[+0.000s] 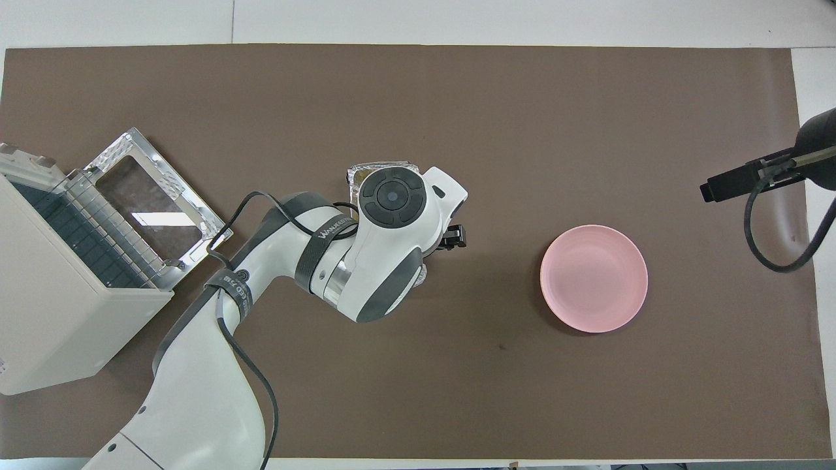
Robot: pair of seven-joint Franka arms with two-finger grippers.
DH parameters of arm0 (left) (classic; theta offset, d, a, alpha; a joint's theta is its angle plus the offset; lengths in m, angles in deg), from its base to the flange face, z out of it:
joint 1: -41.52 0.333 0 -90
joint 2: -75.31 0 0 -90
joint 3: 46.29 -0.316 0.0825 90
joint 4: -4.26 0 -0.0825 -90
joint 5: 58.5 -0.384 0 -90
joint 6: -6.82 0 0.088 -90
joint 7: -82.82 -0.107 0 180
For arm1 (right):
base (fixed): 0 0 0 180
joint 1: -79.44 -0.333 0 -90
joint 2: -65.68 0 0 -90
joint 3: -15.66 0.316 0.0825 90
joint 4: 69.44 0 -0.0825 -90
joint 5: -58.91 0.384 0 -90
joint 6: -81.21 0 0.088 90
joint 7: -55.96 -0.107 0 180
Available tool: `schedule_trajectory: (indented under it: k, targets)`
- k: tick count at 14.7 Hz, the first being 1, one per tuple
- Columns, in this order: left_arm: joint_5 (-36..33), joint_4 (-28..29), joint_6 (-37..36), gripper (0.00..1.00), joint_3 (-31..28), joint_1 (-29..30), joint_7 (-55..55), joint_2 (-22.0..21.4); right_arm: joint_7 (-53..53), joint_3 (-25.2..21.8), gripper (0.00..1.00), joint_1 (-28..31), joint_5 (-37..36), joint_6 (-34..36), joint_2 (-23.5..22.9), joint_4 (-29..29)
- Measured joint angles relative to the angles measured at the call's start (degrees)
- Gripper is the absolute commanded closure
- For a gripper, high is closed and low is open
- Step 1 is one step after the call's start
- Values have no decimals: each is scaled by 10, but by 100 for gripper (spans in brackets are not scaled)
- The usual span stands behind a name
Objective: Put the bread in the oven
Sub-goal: 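Grasp the foil tray with the left gripper while the right gripper withdraws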
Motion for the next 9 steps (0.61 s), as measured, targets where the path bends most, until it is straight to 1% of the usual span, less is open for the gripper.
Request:
schedule_trajectory:
  k: [1, 2, 3, 4, 5, 6, 8, 9]
  targets:
    - [0, -4, 3, 14, -1, -1, 3, 9, 0, 0, 0, 3, -1, 11, 6, 0]
    - [0, -7, 3, 22, -3, -1, 5, 16, 0, 0, 0, 9, -2, 18, 11, -1]
    - [0, -9, 3, 27, -4, -1, 6, 19, 2, 1, 0, 15, -3, 22, 15, -1]
    - [0, -11, 3, 44, -6, -1, 8, 20, 6, 1, 0, 23, -8, 27, 16, -2]
    - [0, -12, 3, 66, -6, -1, 9, 20, 12, 2, 0, 30, -18, 31, 17, -3]
    - [0, -13, 3, 72, -6, -1, 11, 20, 14, 3, 0, 33, -30, 33, 18, -5]
    - [0, -13, 4, 72, -10, -1, 12, 21, 15, 6, 0, 35, -42, 33, 25, -11]
    - [0, -13, 5, 89, -13, 0, 12, 22, 15, 8, 0, 35, -44, 34, 33, -16]
